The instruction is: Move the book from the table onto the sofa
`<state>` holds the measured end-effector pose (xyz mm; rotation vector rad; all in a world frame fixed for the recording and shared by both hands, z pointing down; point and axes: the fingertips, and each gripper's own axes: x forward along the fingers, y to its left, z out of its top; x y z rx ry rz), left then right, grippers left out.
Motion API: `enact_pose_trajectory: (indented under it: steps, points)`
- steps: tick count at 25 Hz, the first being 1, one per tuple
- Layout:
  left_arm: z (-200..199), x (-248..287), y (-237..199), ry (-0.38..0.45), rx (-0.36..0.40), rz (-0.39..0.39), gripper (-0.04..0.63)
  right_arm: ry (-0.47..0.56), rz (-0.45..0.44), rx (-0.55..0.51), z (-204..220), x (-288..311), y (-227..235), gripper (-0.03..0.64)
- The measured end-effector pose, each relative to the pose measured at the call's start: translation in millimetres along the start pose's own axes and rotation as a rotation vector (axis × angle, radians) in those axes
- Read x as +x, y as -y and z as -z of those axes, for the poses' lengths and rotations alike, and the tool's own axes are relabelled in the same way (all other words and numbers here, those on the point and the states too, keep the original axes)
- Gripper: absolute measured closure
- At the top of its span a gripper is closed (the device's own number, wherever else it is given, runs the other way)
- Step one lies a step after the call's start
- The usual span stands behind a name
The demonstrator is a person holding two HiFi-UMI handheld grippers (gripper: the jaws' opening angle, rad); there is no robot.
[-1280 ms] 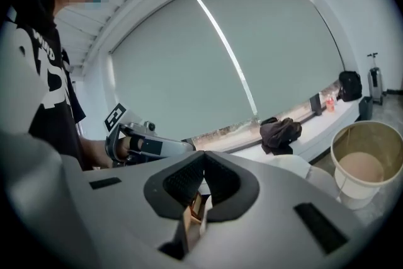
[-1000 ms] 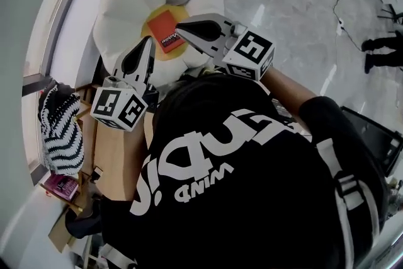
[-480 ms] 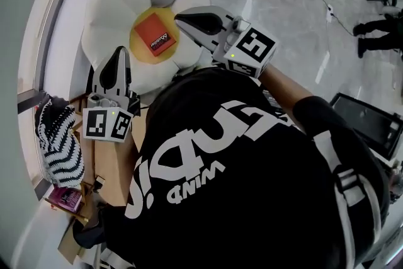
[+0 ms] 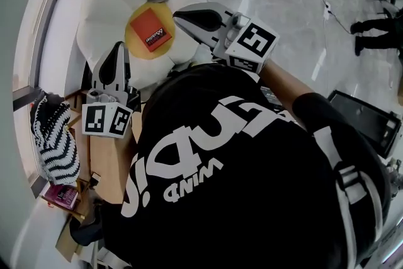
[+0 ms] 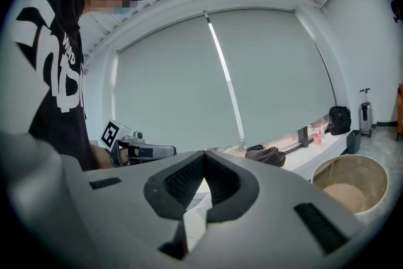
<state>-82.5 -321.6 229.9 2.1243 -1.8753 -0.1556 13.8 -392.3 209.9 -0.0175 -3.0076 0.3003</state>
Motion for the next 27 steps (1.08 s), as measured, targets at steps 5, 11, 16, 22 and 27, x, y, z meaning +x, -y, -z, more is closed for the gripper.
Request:
enact_pose_trajectory:
  steps: [5, 11, 16, 22, 27]
  points:
    - [1.5, -2.2, 1.7, 0.001, -0.012, -0.002, 0.586, -0.008, -0.023, 0.008, 2.0, 1.7, -3.7, 0.615]
    - [4.7, -6.6, 5.5, -0.004, -0.022, -0.001, 0.586, -0.015, -0.042, -0.002, 3.1, 3.3, -9.1, 0.615]
    - [5.9, -8.6, 7.3, 0.000, -0.028, -0.005, 0.586, -0.020, -0.051, -0.001, 5.0, 1.8, -13.1, 0.615]
    - [8.6, -13.0, 5.5, -0.002, -0.035, -0.006, 0.586, -0.014, -0.045, 0.006, 5.9, 3.5, -16.3, 0.615]
    - [8.5, -14.5, 7.0, -0.003, -0.037, -0.008, 0.586, -0.026, -0.059, 0.003, 7.0, 1.7, -18.0, 0.615]
